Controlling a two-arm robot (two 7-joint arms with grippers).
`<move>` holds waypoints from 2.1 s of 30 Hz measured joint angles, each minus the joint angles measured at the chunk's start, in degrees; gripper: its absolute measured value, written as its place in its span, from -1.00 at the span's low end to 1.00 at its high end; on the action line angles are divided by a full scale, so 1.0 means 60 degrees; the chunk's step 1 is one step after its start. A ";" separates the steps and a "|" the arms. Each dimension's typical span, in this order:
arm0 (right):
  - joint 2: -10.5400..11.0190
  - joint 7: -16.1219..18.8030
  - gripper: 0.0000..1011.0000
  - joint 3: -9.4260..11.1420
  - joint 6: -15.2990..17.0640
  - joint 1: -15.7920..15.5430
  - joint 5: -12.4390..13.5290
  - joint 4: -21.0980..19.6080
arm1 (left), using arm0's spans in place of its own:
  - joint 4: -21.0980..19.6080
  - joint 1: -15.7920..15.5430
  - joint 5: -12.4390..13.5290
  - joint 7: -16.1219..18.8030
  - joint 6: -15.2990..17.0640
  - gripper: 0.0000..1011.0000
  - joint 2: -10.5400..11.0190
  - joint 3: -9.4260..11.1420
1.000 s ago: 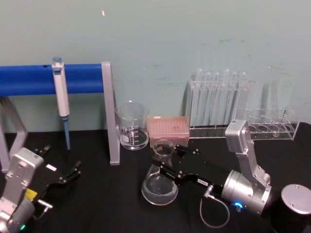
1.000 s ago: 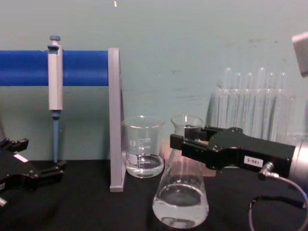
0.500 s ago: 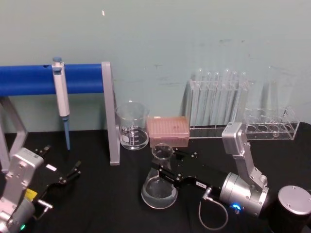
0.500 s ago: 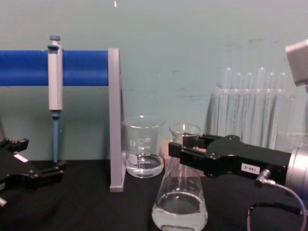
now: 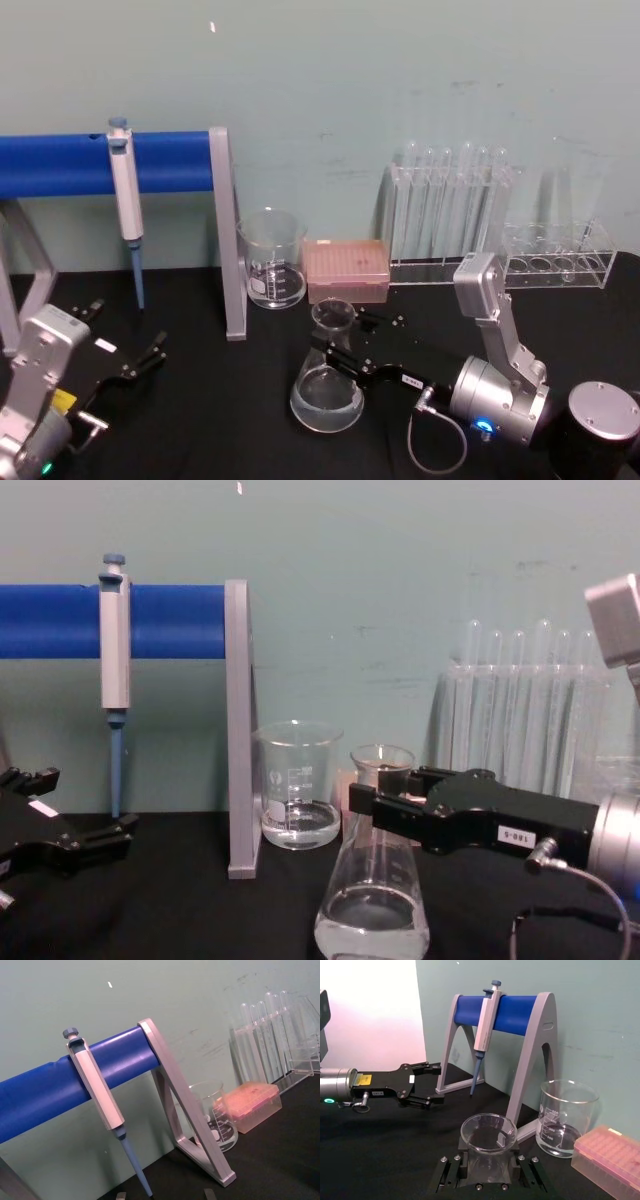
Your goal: Grasp the erlenmeyer flask with one hand, shake it three times, then place it back.
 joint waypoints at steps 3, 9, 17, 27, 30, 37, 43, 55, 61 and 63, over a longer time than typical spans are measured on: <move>-0.0019 0.0015 -0.11 -0.0007 0.0000 0.0025 0.0003 0.0060 | 0.0000 0.0000 0.0000 0.0000 0.0000 0.98 0.0000 0.0000; -0.0032 0.0051 -0.11 -0.0024 0.0000 0.0064 0.0007 0.0132 | 0.0000 0.0000 0.0000 0.0000 0.0000 0.98 0.0000 0.0000; -0.0029 0.0103 -0.11 -0.0059 0.0007 0.0104 -0.0004 0.0209 | 0.0000 -0.0001 0.0000 0.0000 0.0000 0.98 0.0000 0.0000; -0.0005 0.0140 -0.11 -0.0103 0.0035 0.0117 -0.0042 0.0268 | 0.0000 0.0000 0.0000 0.0000 0.0000 0.98 0.0000 0.0000; 0.0000 0.0155 -0.11 -0.0110 0.0051 0.0117 -0.0042 0.0272 | 0.0000 -0.0001 0.0000 0.0000 0.0000 0.98 0.0000 0.0000; 0.0001 0.0188 -0.11 -0.0126 0.0059 0.0116 -0.0034 0.0324 | 0.0000 0.0000 0.0000 0.0000 0.0000 0.98 0.0000 0.0000; -0.0007 0.0202 -0.11 -0.0137 0.0075 0.0116 -0.0017 0.0355 | 0.0000 -0.0001 0.0000 0.0000 0.0000 0.98 0.0000 0.0000; -0.0026 0.0172 -0.11 -0.0154 0.0132 0.0117 -0.0008 0.0372 | 0.0000 0.0000 0.0000 0.0000 0.0000 0.98 0.0000 0.0000; -0.0025 0.0154 -0.11 -0.0165 0.0155 0.0116 -0.0012 0.0362 | 0.0000 -0.0001 0.0000 0.0000 0.0000 0.98 0.0000 0.0000; -0.0030 0.0129 -0.11 -0.0173 0.0174 0.0117 -0.0013 0.0361 | 0.0000 0.0000 0.0000 0.0000 0.0000 0.98 0.0000 0.0000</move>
